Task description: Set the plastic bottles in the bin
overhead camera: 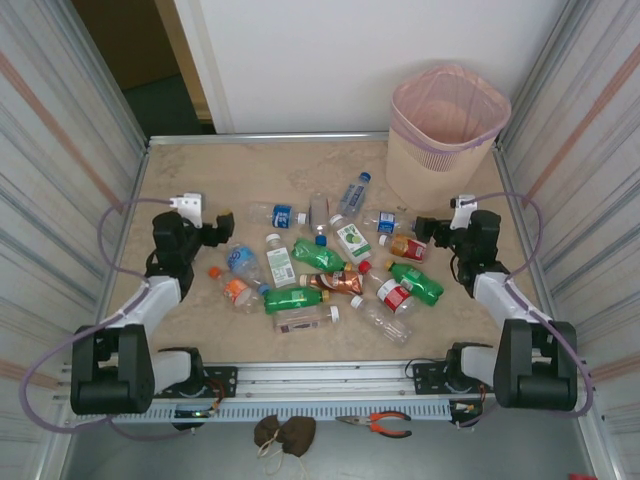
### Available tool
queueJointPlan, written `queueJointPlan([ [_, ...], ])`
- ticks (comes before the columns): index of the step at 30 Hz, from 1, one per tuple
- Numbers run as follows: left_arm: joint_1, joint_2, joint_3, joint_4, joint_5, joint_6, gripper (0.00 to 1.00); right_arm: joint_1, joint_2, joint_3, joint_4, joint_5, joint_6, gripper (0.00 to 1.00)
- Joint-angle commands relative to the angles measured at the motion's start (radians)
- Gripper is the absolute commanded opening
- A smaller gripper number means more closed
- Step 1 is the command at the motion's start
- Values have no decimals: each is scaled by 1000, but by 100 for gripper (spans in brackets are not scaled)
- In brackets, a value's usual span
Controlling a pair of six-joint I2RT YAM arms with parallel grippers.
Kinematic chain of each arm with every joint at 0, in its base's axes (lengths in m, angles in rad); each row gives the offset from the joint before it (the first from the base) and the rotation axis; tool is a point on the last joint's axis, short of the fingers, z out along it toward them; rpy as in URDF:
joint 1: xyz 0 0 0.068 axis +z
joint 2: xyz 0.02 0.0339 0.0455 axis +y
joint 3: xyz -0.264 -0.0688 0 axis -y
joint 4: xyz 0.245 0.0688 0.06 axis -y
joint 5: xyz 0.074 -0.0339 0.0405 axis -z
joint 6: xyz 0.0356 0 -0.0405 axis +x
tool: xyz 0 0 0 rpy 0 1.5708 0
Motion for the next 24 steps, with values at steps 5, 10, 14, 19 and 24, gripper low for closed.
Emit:
queueJointPlan([
  [5,-7,-25,223,-488,-49,-63,97,74,-75,137,-403,39,101,96],
  [10,-5,55,426,-777,55,70,94,98,-89,186,-497,19,101,93],
  [14,-5,100,540,-964,133,273,95,104,-116,186,-497,28,104,93],
  [19,-6,163,615,-1112,92,533,85,105,-116,200,-501,5,104,92],
  [24,-24,207,628,-1166,-13,712,78,104,-110,197,-503,30,120,91],
])
